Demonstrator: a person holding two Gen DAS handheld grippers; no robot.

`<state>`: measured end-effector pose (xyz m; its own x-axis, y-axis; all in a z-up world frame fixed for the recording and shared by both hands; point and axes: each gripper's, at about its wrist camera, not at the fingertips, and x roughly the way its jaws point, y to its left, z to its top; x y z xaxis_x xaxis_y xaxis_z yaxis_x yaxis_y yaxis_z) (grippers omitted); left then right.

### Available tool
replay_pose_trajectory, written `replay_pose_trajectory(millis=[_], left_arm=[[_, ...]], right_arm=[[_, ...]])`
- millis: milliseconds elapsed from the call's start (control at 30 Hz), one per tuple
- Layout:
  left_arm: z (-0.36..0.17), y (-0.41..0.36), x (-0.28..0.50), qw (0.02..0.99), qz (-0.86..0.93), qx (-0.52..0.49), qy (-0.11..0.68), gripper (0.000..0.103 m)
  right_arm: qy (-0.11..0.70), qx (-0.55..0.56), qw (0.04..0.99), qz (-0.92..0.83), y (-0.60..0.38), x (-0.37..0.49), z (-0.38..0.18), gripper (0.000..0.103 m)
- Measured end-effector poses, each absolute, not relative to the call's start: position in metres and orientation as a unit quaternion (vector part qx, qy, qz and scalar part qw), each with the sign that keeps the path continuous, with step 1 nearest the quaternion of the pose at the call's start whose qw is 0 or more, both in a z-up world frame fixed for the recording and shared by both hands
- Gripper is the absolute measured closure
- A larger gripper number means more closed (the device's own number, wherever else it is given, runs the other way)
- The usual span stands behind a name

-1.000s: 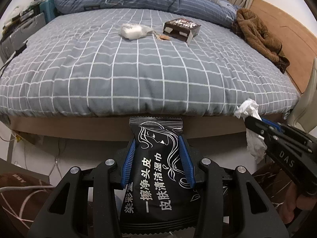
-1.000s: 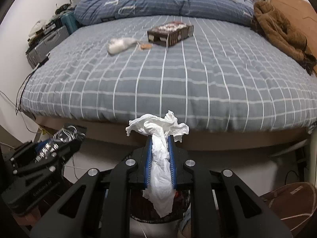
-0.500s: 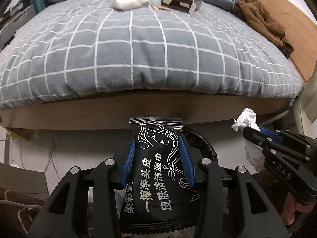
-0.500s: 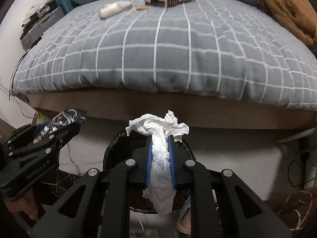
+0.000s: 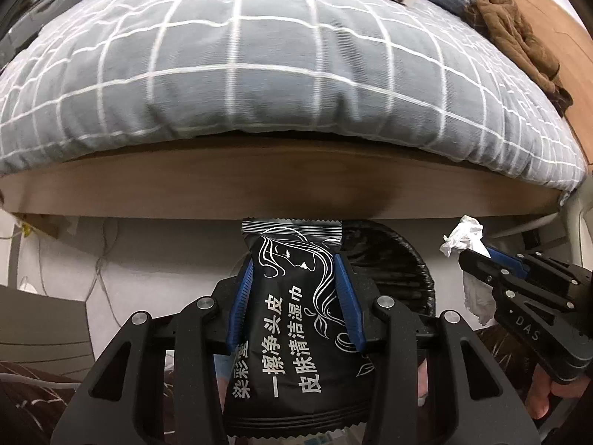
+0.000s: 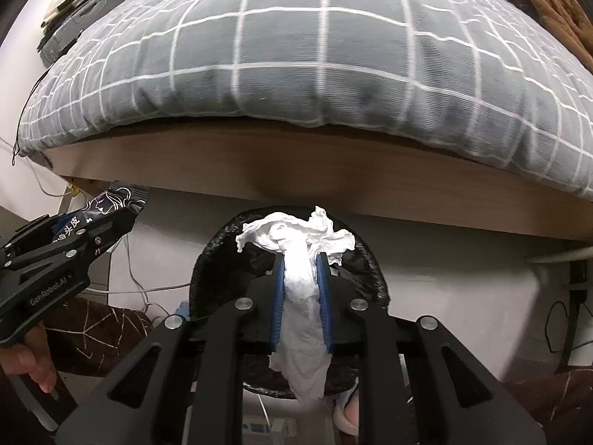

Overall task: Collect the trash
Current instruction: 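Carry the black packet and white tissue with both tools over the bin, then open the right tool to drop the white tissue into the bin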

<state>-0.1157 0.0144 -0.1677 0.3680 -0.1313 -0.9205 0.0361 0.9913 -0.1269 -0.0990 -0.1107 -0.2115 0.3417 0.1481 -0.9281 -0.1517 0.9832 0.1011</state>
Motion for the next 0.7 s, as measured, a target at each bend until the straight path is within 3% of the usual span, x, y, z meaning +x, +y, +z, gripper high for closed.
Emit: replay_pose_trajectory(millis=[100, 267, 633, 700], left_arm=[[-0.166, 0.025, -0.117, 0.827, -0.042, -0.049, 0.559, 0.061], [-0.162, 0.037, -0.123, 0.83, -0.033, -0.054, 0.555, 0.061], [-0.163, 0.021, -0.124, 0.829, -0.047, -0.046, 0.555, 0.061], [-0.165, 0.014, -0.123, 0.828, -0.053, -0.043, 0.557, 0.061]], right_arm=[[0.566, -0.005, 0.818, 0.098, -0.104, -0.097, -0.212, 0.081], [0.561, -0.01, 0.822, 0.098, -0.095, -0.097, -0.21, 0.065], [0.544, -0.015, 0.836, 0.072, -0.108, -0.105, -0.208, 0.018], [0.541, -0.014, 0.838, 0.065, -0.121, -0.106, -0.205, 0.014]])
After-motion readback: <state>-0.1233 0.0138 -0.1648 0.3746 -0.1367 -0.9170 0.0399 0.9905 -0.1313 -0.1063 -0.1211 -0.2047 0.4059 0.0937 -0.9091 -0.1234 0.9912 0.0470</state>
